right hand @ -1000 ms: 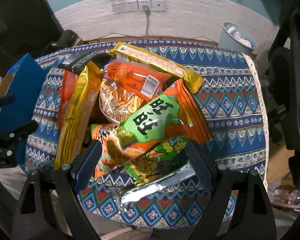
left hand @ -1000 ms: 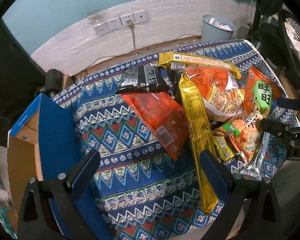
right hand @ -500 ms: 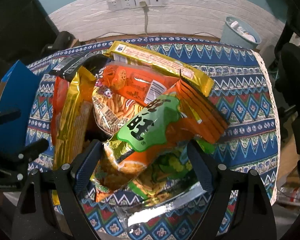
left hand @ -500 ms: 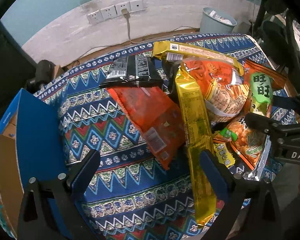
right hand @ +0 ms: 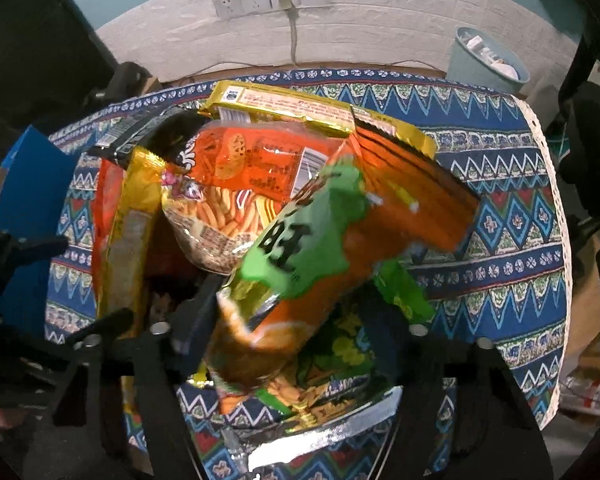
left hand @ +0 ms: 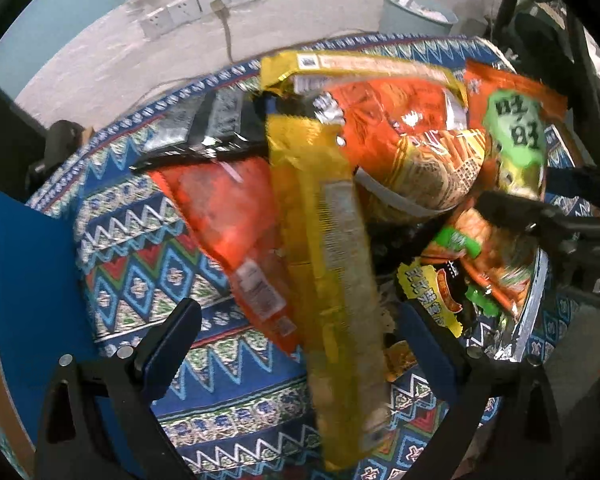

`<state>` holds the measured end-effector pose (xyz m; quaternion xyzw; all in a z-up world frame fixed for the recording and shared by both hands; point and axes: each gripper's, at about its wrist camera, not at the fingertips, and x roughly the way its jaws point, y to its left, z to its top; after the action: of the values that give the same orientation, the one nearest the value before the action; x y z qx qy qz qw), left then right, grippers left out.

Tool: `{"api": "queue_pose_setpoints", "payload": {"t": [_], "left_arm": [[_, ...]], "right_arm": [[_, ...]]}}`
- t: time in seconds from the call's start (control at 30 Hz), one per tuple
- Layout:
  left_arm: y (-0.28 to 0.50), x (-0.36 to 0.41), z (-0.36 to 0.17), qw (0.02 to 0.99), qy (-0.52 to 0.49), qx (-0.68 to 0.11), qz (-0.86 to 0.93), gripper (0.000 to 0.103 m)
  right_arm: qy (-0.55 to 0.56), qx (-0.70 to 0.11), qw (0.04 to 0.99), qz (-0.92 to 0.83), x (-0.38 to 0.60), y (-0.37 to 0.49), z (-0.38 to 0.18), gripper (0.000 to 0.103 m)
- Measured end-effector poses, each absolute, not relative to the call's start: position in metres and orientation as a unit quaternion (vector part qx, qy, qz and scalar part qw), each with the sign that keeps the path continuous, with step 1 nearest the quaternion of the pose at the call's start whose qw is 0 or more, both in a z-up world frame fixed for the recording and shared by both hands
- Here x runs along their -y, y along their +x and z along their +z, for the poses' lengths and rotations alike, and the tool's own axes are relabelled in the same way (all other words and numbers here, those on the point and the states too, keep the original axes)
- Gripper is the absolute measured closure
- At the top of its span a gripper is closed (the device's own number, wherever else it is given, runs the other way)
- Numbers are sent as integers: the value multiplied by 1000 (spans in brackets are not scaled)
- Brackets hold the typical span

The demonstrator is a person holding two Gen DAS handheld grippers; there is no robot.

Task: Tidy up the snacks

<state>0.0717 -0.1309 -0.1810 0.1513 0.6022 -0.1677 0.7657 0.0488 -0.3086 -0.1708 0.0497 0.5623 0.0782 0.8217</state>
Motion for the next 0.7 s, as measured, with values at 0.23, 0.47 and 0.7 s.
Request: {"api": "queue_pose_setpoints", "payload": {"t": [0.23, 0.47, 0.7], "left_arm": [[68, 134, -196, 749, 135, -624, -179, 41], [60, 126, -182, 758, 113, -614, -189, 71], [45, 119, -159, 772, 114, -595, -193, 75]], "right_arm": [[59, -559, 822, 90, 316, 39, -167, 58], [37, -548, 831, 89, 315, 29, -158, 62], [32, -527, 844, 100, 314, 17, -140, 62]]}}
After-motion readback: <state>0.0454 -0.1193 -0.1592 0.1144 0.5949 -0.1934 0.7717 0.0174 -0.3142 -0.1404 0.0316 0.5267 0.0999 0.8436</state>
